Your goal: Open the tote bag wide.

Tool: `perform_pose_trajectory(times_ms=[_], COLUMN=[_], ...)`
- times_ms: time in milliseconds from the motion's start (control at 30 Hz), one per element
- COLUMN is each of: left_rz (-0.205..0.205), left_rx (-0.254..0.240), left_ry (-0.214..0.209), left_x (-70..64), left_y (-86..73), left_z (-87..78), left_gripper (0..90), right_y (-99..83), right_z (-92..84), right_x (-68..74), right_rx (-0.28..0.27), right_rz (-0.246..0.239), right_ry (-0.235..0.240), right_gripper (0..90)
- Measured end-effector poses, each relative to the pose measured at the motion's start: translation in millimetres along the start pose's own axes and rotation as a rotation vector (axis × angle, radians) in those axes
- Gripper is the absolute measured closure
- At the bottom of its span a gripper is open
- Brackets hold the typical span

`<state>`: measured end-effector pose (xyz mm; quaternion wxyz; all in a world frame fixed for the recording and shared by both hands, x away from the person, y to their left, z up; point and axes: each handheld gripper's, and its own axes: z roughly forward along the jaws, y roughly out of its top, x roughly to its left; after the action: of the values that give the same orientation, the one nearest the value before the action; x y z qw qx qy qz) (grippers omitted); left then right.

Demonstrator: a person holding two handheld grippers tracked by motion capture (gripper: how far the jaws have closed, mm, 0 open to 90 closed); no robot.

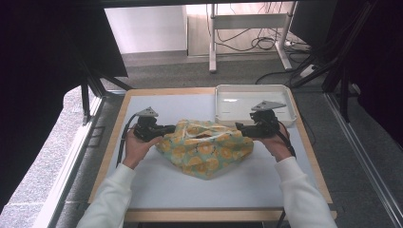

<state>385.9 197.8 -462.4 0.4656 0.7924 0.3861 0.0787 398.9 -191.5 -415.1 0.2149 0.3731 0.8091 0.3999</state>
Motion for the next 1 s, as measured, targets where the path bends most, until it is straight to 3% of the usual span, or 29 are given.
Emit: perform_pose_trajectory(times_ms=[633, 1000], left_rz=[-0.001, -0.001], left_rx=[-0.012, -0.014], left_ry=[-0.006, -0.003], left_x=[0.5, 0.4], left_y=[0.2, 0.1], left_z=[-2.4, -2.5], left_gripper=[90.0, 90.0], right_y=[12.2, 16.1], right_z=[24.1, 38.9], right_x=[0.7, 4.1], right_rx=[0.025, 0.067], right_rz=[0.017, -0.009], right_ry=[0.027, 0.058], right_gripper=[34.0, 35.9])
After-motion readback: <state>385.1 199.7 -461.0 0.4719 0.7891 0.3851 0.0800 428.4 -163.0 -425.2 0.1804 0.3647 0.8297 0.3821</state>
